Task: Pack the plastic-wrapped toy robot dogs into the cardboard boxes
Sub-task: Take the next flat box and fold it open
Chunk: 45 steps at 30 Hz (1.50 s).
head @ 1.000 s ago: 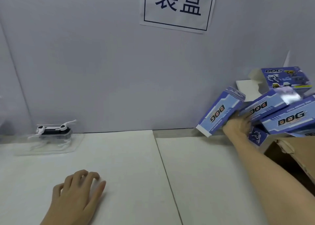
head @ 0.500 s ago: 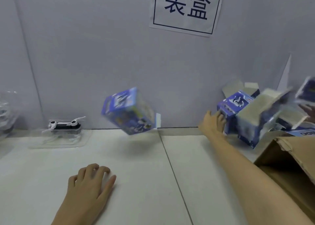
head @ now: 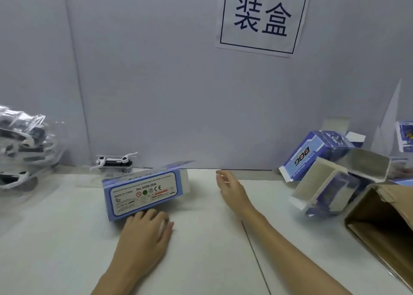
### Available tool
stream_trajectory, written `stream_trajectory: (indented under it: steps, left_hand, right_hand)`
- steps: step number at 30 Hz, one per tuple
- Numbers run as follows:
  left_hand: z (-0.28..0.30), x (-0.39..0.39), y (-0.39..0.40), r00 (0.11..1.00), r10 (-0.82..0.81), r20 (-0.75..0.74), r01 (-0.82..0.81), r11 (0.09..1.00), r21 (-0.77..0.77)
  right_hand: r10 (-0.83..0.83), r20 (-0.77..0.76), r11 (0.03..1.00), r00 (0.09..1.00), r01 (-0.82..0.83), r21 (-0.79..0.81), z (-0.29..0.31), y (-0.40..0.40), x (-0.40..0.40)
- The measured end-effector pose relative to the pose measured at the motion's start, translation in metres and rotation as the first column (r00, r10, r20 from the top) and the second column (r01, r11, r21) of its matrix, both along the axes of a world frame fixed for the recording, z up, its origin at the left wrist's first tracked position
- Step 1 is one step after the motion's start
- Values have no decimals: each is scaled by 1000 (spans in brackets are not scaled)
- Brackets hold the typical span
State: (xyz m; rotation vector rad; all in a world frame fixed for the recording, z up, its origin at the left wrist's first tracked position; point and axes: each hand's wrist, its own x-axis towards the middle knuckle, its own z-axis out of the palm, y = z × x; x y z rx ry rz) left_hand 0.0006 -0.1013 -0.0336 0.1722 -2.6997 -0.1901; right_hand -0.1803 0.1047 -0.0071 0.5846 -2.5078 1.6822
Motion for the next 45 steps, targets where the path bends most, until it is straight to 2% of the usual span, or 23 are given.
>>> stream_trajectory:
  steps: [2,5,7,9,13,15,17,19,21,23,26,27,29,31,32,35,39,41,45]
  left_hand:
    - [6,5,-1,977,-50,-207,57,998,25]
    - [17,11,-3,792,-7,-611,-18,999,-35]
    - [19,10,-16,725,15,-688,-60,997,-41]
    - [18,13,-30,767,59,-639,-94,995,-21]
    - [22,20,-30,903,-19,-430,-40,991,-128]
    - [26,16,-21,891,-39,-452,-18,992,-122]
    - [32,14,-15,836,-51,-547,-8,994,-106]
    - [37,16,-12,789,-59,-611,14,997,-78]
    - [40,18,-7,781,-69,-621,67,997,-26]
    - [39,19,1,778,-79,-624,138,989,46]
    - [37,18,13,790,-99,-605,255,951,177]
    - [36,18,14,790,-107,-603,275,942,194]
    - [37,20,12,796,-143,-588,317,927,203]
    - [41,23,12,800,-162,-577,404,857,320]
    - [45,24,13,800,-158,-578,461,780,424]
    - [52,26,20,800,-153,-580,550,571,609]
    - [56,28,29,792,-241,-560,610,325,723]
    - [58,30,29,759,-290,-583,650,301,698]
    - [65,32,27,735,-279,-618,677,365,640]
  right_hand:
    - [85,137,979,987,-57,-198,-4,-31,24]
    - [224,114,932,968,-179,-314,-10,-64,55]
    - [250,116,925,961,-201,-324,-10,-76,71]
    - [237,102,916,966,-187,-353,-4,-80,84]
    - [170,-17,921,985,-165,-353,17,-64,107]
    - [162,-97,919,982,-186,-349,28,-51,117]
    - [116,-195,924,974,-178,-339,40,-38,124]
    - [20,-272,939,962,-112,-326,51,-27,128]
    - [-95,-288,937,953,-12,-350,56,-18,127]
    - [-103,-184,915,978,21,-402,56,-16,127]
    - [101,139,851,985,-13,-525,51,-19,128]
    - [131,183,845,974,-13,-535,49,-19,127]
    - [78,162,870,984,12,-493,49,-14,123]
    - [0,52,878,999,25,-478,51,-4,118]
    - [7,7,860,1000,-3,-511,52,1,115]
    - [140,-108,777,984,-177,-604,57,10,120]
    - [244,-208,837,947,-314,-448,61,-1,143]
    - [246,-252,839,936,-335,-428,60,-7,150]
    - [257,-322,817,911,-382,-431,61,-7,152]
